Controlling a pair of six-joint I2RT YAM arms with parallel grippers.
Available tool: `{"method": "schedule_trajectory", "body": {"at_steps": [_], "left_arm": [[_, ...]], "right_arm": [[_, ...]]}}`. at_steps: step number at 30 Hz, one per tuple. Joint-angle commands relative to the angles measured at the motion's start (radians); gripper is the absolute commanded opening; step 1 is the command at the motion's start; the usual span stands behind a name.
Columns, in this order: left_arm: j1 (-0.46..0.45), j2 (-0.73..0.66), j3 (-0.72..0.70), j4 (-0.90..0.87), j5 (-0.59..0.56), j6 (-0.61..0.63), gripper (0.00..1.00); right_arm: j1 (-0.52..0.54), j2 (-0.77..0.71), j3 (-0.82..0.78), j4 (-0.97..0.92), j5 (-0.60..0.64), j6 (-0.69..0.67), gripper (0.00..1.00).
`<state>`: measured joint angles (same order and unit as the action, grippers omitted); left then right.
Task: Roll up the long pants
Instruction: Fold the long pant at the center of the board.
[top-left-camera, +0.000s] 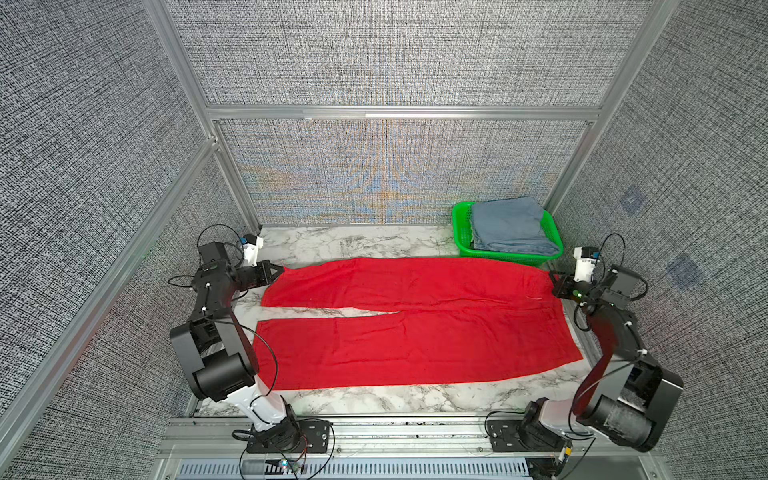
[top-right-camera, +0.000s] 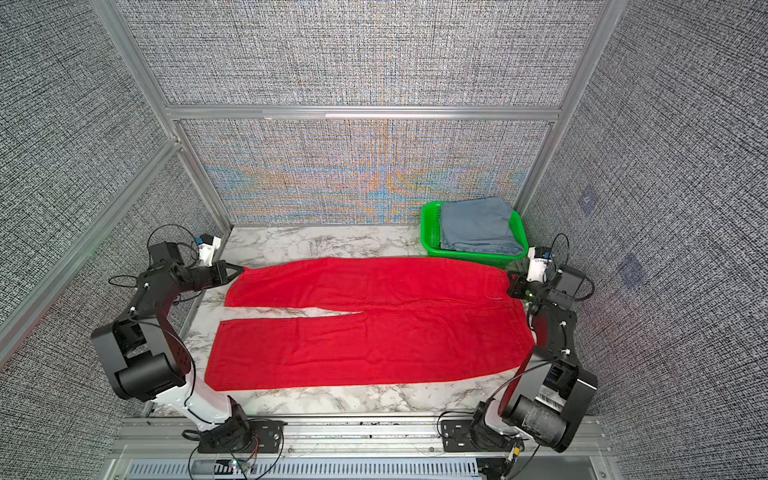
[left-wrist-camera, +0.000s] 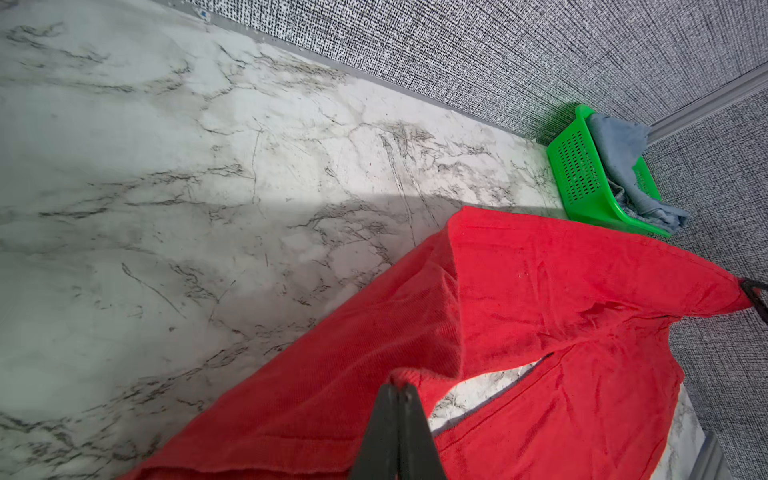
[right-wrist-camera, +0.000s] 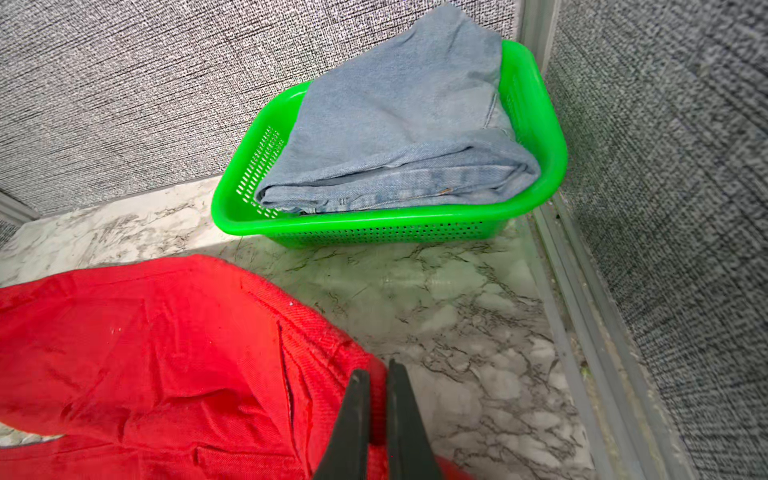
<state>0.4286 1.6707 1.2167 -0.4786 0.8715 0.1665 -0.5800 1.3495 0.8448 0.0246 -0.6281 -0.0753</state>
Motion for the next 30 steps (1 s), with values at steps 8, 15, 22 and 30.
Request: {"method": "schedule_trajectory", "body": {"at_steps": [8, 15, 22, 30], "left_arm": [[0.062, -0.039, -0.072, 0.16, 0.009, -0.04, 0.02], [0.18, -0.021, -0.116, 0.313, 0.078, -0.164, 0.02], [0.216, 0.021, -0.114, 0.336, 0.046, -0.211, 0.02], [0.246, 0.048, -0.125, 0.379, -0.03, -0.285, 0.02]], "right_arm": [[-0.127, -0.084, -0.116, 0.109, 0.075, 0.172, 0.0], [-0.24, -0.134, -0.189, 0.189, 0.049, 0.278, 0.0], [-0.316, -0.171, -0.257, 0.263, 0.058, 0.367, 0.0], [-0.379, -0.267, -0.313, 0.259, 0.129, 0.42, 0.0]]}}
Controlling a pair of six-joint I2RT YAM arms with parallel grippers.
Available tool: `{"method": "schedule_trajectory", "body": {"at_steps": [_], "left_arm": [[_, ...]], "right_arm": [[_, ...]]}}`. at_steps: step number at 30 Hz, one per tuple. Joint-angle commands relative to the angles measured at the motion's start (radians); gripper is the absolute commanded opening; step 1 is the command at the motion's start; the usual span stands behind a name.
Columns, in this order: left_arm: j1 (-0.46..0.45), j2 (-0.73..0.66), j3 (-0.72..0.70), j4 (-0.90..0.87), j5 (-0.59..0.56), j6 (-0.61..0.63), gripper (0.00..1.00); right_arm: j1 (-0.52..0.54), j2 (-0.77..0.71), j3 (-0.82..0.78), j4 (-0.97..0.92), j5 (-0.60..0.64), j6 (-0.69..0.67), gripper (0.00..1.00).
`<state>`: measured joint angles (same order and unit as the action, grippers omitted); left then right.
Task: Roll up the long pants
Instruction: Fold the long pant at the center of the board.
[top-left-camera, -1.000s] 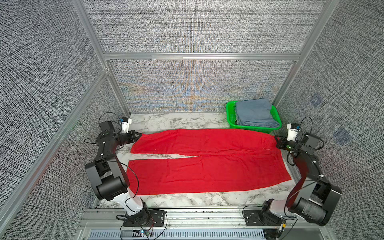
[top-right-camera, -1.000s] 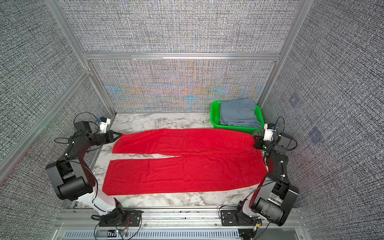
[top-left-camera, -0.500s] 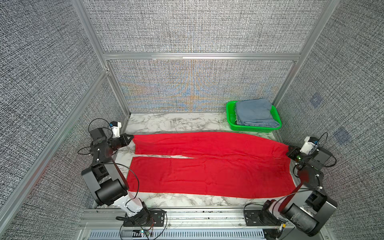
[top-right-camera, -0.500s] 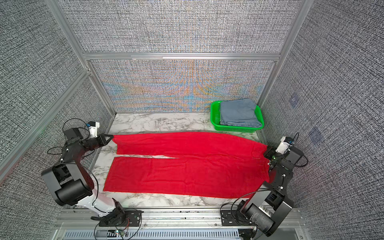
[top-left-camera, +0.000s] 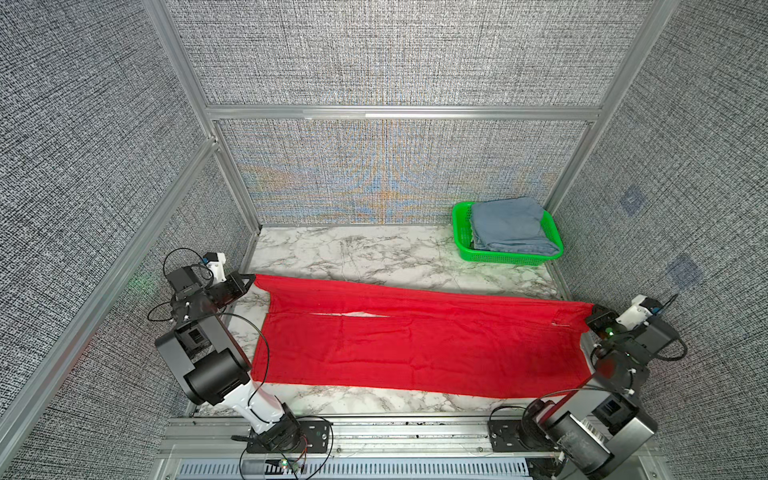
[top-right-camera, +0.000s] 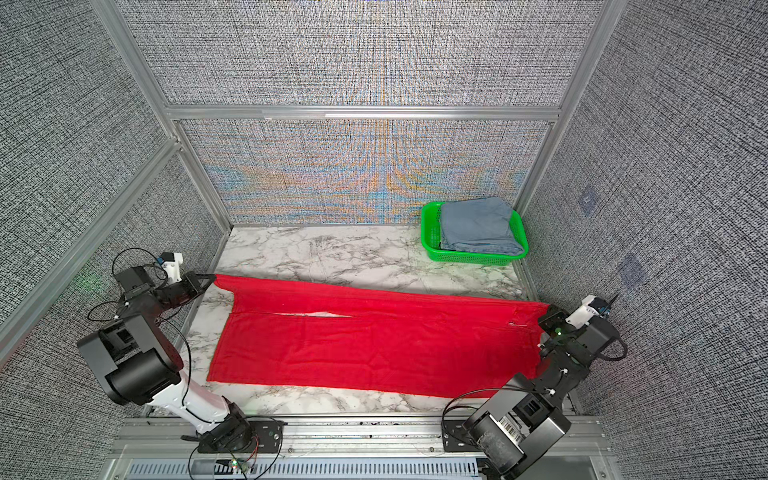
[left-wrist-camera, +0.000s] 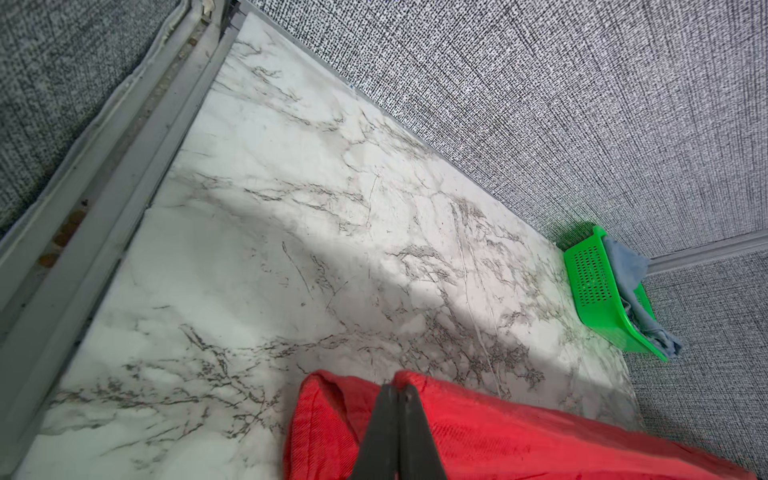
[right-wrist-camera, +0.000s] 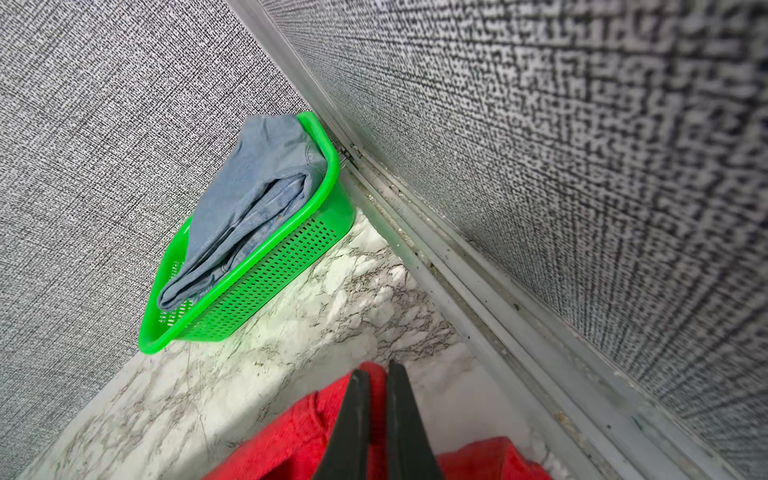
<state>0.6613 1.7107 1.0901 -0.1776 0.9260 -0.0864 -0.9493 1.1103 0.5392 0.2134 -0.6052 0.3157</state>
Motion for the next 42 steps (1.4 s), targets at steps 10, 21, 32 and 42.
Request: {"method": "schedule_trajectory", "body": {"at_steps": [10, 21, 32, 42], "left_arm": [[0.019, -0.056, -0.076, 0.173, -0.195, -0.117, 0.02], [0.004, -0.157, -0.279, 0.509, -0.172, -0.322, 0.02], [-0.088, -0.17, -0.292, 0.498, -0.189, -0.288, 0.02], [-0.088, -0.197, -0.3, 0.426, -0.249, -0.229, 0.02]], "right_arm": [[-0.011, -0.199, -0.079, 0.014, 0.259, 0.028, 0.0], [-0.011, -0.262, -0.175, 0.023, 0.145, 0.073, 0.0], [-0.011, -0.324, -0.123, -0.123, 0.111, 0.036, 0.0], [-0.013, -0.468, -0.19, -0.223, 0.211, 0.029, 0.0]]}}
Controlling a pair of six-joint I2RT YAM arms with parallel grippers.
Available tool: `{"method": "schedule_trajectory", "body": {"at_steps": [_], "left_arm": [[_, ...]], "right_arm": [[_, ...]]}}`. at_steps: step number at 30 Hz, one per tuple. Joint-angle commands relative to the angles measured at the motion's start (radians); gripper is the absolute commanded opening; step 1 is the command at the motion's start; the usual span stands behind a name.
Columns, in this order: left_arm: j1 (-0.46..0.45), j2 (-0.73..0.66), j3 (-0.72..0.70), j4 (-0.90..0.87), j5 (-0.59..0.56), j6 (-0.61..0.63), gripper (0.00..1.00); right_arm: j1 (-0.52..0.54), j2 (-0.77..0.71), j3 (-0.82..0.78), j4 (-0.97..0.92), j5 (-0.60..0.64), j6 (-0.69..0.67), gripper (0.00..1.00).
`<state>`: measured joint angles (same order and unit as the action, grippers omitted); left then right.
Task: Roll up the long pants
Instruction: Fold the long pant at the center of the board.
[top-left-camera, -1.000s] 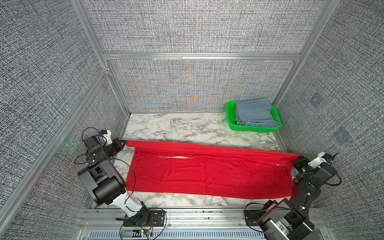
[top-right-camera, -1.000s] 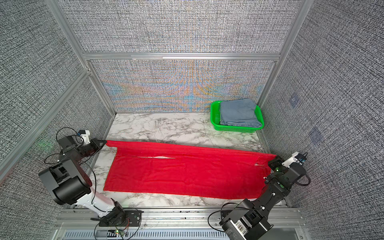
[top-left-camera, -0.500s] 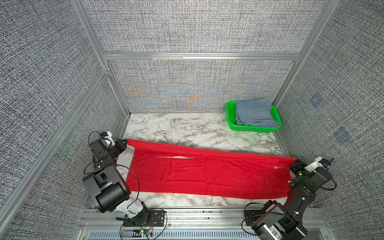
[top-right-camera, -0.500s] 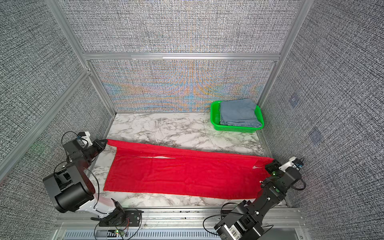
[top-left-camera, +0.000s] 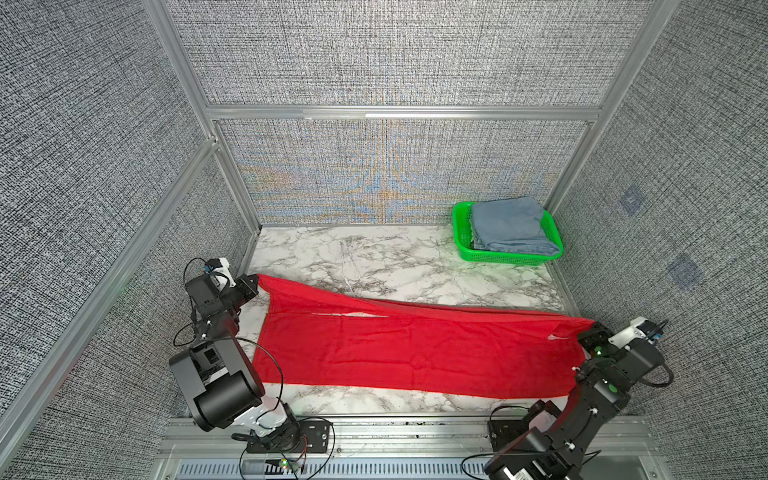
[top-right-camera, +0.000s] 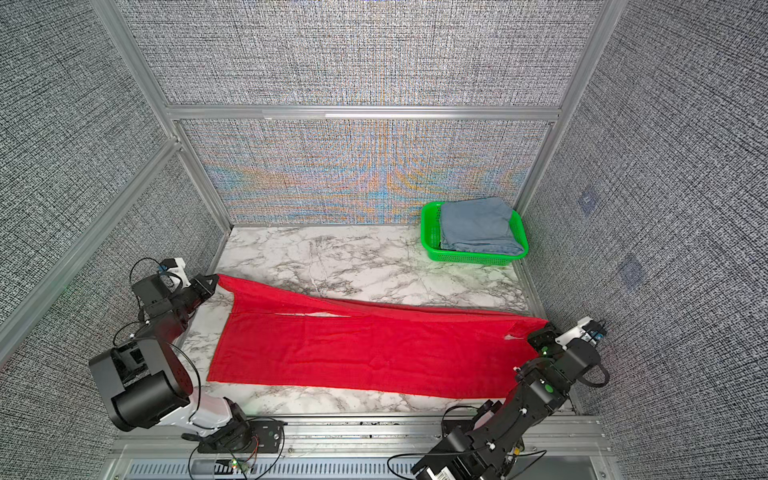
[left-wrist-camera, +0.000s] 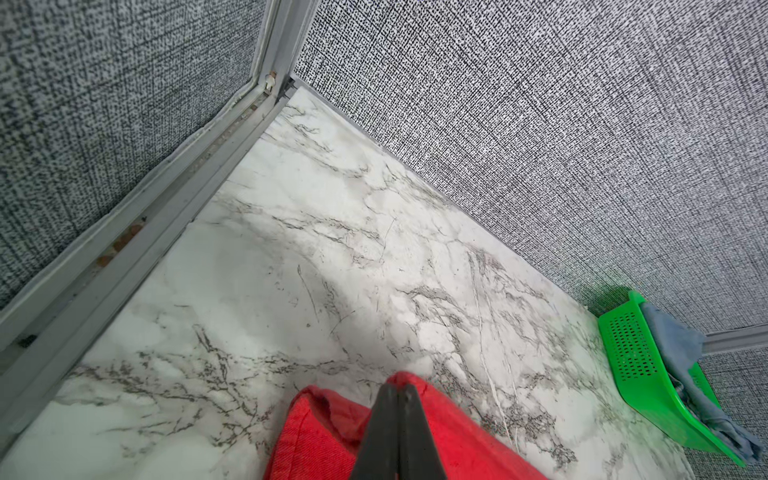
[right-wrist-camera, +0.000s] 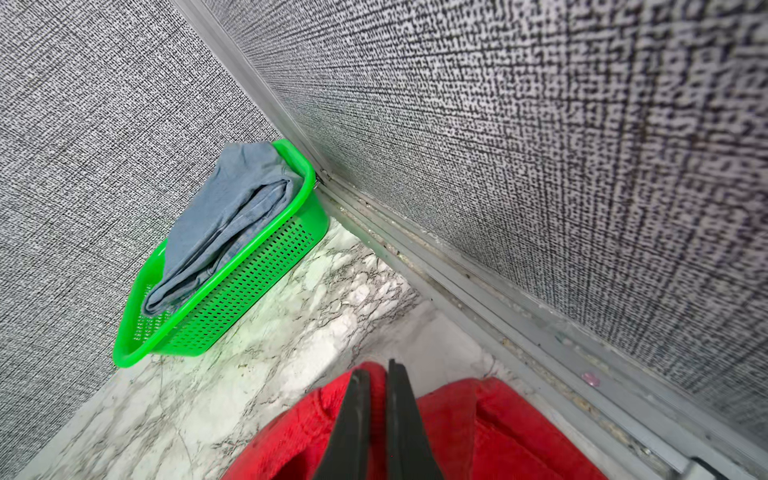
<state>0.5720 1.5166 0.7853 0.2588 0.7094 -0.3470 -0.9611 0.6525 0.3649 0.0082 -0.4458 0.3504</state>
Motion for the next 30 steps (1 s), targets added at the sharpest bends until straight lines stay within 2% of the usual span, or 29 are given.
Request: {"method": "schedule_trajectory", "body": {"at_steps": [1, 11, 19, 23, 26, 30], "left_arm": [[0.002, -0.004, 0.004, -0.018, -0.042, 0.038, 0.02], [0.005, -0.067, -0.036, -0.036, -0.144, 0.065, 0.02], [0.015, -0.184, -0.124, 0.004, -0.281, 0.037, 0.02], [0.016, -0.226, -0.149, 0.022, -0.304, 0.034, 0.02], [0.016, -0.195, -0.127, 0.025, -0.222, 0.036, 0.02], [0.016, -0.077, -0.064, 0.074, 0.034, 0.005, 0.02]], "right_arm": [[-0.001, -0.01, -0.022, -0.019, 0.057, -0.004, 0.0], [-0.027, 0.011, -0.076, -0.017, 0.123, 0.056, 0.0], [-0.156, -0.044, -0.096, -0.036, 0.117, 0.096, 0.0], [-0.186, -0.048, -0.099, -0.033, 0.108, 0.108, 0.0], [-0.192, -0.014, -0.099, -0.016, 0.08, 0.116, 0.0], [-0.193, 0.045, -0.092, 0.013, -0.005, 0.11, 0.02]]}}
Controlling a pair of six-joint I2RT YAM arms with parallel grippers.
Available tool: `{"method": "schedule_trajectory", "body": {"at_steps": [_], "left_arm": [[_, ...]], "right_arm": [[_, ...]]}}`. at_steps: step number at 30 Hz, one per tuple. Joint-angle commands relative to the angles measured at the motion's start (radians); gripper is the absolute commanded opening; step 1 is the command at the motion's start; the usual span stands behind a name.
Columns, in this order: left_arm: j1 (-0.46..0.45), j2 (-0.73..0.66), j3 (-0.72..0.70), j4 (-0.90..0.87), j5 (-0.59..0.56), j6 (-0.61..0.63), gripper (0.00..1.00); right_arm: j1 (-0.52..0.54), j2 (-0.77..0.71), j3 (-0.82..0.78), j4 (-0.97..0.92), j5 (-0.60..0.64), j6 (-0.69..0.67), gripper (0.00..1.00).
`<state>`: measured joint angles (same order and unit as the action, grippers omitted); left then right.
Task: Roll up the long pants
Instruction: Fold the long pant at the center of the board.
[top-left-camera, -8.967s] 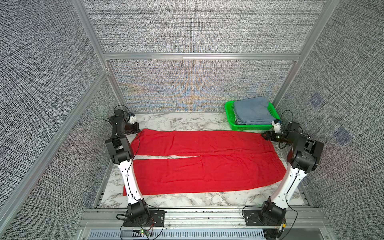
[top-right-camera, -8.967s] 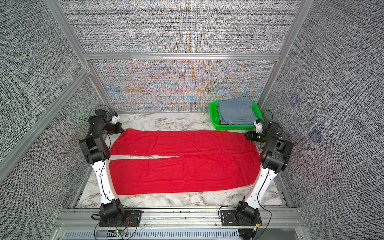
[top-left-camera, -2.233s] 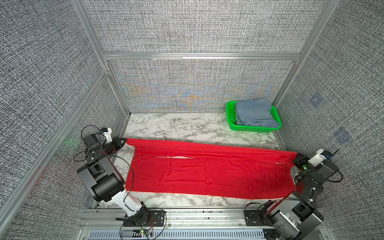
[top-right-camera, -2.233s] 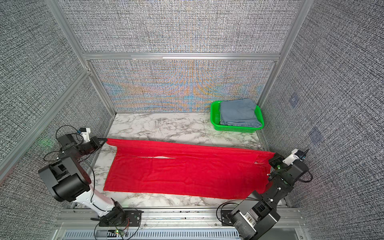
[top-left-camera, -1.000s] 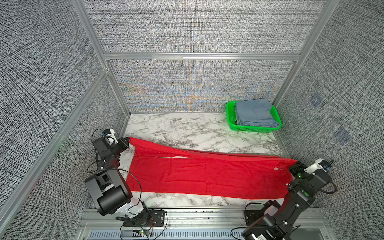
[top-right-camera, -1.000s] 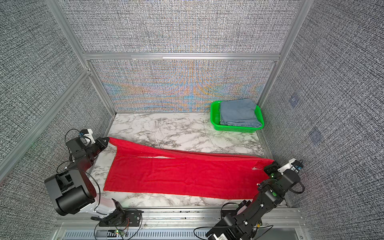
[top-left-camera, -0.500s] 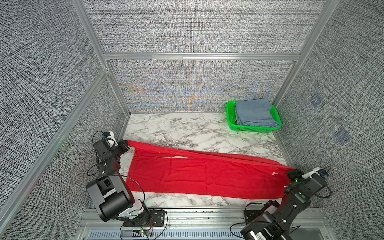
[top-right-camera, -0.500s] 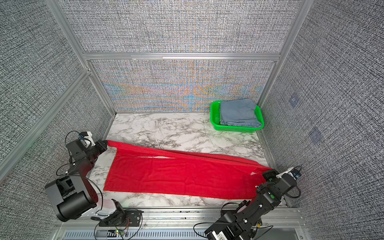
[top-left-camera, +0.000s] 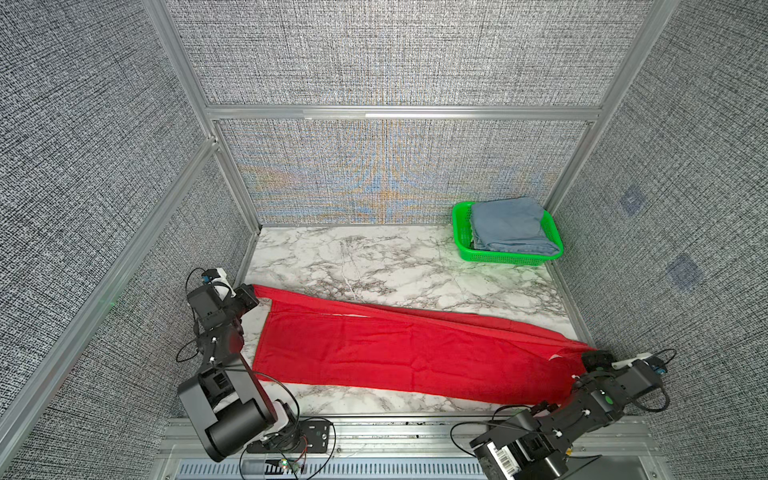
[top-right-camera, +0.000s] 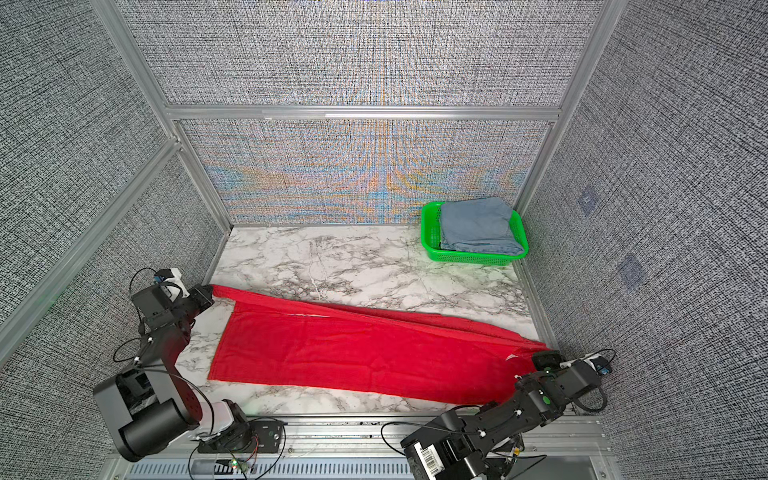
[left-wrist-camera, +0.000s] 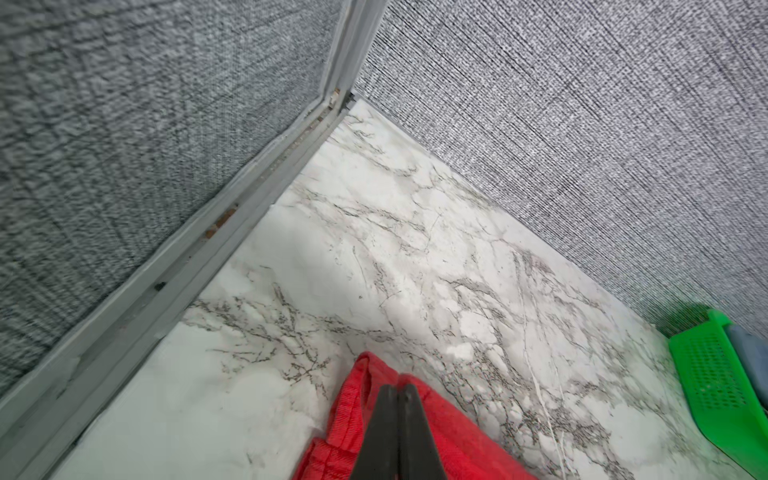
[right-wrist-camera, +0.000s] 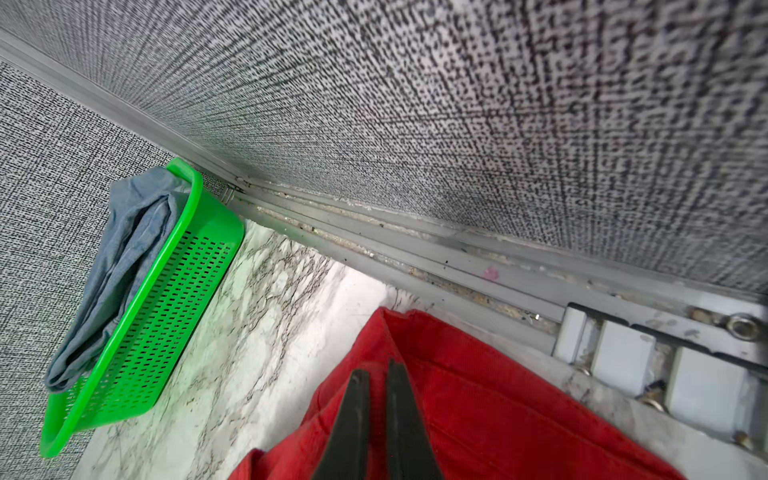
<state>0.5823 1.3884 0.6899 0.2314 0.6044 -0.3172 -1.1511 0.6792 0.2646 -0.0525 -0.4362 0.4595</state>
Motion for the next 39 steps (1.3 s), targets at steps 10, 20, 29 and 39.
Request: {"method": "schedule_trajectory", "body": {"at_steps": [10, 20, 29, 39], "left_arm": [[-0.03, 0.071, 0.016, 0.222, 0.25, -0.067, 0.02], [-0.033, 0.123, 0.054, 0.269, 0.351, -0.111, 0.02], [-0.058, 0.138, 0.078, 0.284, 0.366, -0.134, 0.02], [-0.124, 0.106, 0.097, 0.274, 0.258, -0.164, 0.02]], "right_arm": [[-0.003, 0.032, 0.003, 0.06, -0.086, -0.014, 0.07], [-0.003, -0.061, 0.008, 0.0, -0.139, 0.017, 0.99], [0.091, -0.009, 0.047, 0.155, -0.265, 0.177, 0.98], [0.409, 0.229, 0.38, 0.126, -0.135, 0.11, 0.98]]}}
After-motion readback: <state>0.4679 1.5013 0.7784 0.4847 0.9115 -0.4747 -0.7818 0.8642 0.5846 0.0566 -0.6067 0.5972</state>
